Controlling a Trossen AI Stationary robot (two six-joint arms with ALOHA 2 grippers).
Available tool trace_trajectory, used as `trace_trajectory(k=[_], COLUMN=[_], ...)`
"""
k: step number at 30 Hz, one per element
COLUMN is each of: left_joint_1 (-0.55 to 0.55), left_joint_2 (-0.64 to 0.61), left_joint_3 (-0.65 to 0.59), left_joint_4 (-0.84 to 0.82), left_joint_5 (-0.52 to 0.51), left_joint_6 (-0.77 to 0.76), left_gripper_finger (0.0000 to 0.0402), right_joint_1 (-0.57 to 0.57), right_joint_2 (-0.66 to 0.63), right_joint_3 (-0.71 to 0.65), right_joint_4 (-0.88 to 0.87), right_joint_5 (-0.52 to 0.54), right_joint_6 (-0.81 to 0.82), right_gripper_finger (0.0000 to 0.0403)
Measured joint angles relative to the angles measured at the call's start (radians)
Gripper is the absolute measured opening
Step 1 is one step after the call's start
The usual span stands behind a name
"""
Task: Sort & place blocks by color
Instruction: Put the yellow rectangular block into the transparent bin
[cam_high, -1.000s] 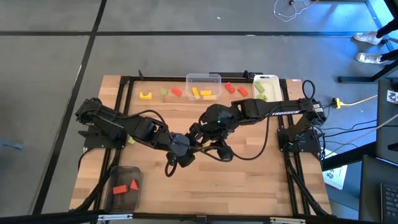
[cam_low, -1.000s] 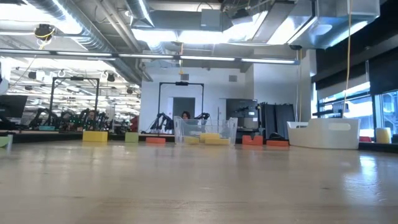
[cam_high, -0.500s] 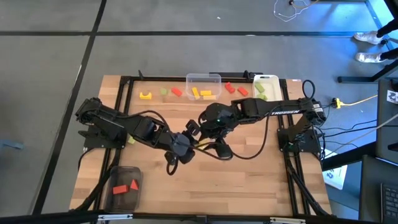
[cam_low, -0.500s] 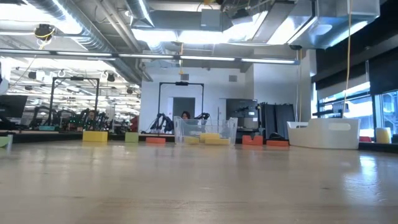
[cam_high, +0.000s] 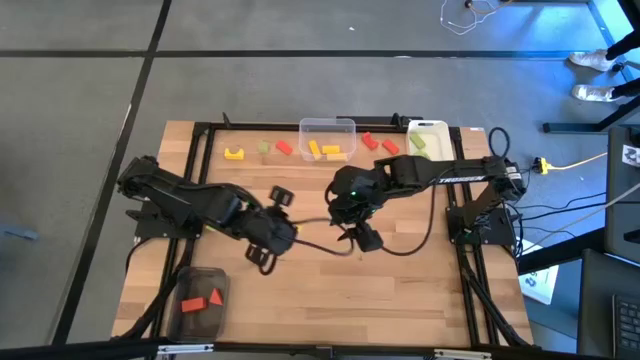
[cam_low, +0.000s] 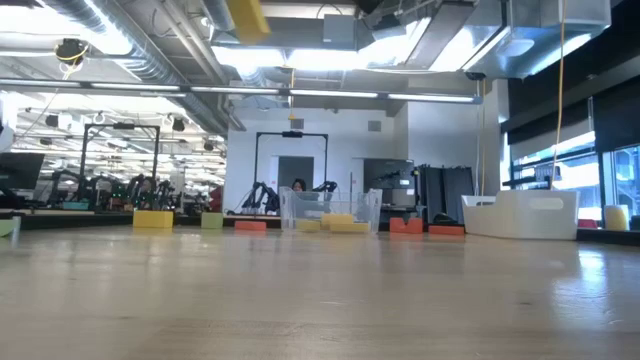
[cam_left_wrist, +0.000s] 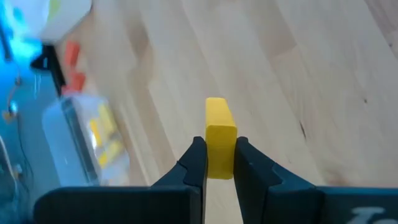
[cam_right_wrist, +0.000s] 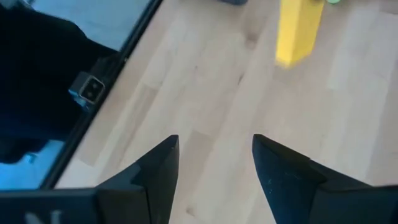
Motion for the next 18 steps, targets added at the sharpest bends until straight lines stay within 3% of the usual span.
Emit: trace_trajectory(k=[5,10,12,18], left_joint_1=[-0.046,-0.095,-0.120,-0.231], left_joint_2=[-0.057,-0.102,-0.109,-0.128], left_joint_3=[0.000,0.001,-0.001,-0.067], left_joint_4=[-0.117,-0.295,-0.375,-0.360], left_joint_5=[-0.070,-0.061,-0.042,0.121], left_joint_6=[-0.227,-0.584,-0.747,-1.005], left_gripper_finger=[0.0042,0.0042,0.0042,0.0042], right_joint_1=[0.000,-0.001,-0.001,-0.001], right_joint_2=[-0.039,-0.070,-0.071,-0.074], right_joint_3=[0.001,0.001,0.001,0.001], right_joint_4=[-0.050,-0.062,-0.062,-0.057], right_joint_5=[0.109,0.197,0.217,0.242], right_joint_6=[-0.019,-0.021,-0.025,-0.077], right_gripper_finger=[0.0204,0.0204,0.0204,0.0204])
